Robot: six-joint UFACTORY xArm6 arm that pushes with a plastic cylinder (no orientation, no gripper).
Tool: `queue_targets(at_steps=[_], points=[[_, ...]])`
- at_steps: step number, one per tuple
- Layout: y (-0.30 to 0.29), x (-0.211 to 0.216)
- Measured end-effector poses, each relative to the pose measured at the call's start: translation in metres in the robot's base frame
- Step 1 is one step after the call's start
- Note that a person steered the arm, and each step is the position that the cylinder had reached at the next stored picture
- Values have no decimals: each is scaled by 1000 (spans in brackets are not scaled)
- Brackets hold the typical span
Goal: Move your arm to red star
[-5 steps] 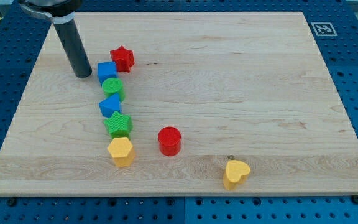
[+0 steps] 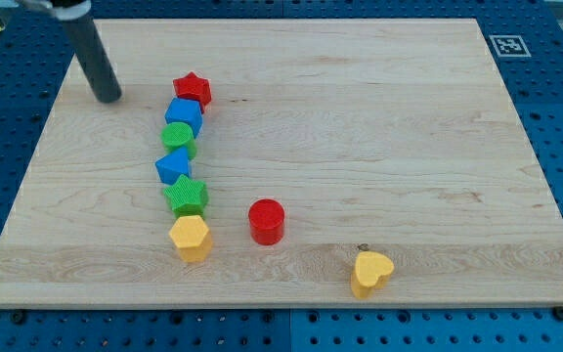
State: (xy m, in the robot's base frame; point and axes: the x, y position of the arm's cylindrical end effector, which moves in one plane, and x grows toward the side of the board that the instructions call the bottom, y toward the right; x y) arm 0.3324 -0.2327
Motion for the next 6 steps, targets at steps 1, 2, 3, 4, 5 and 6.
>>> queue_targets(at_steps=[1, 2, 3, 4, 5, 6], points=[[37, -54], [103, -68], [141, -29], [141, -5], [141, -1], [153, 3]])
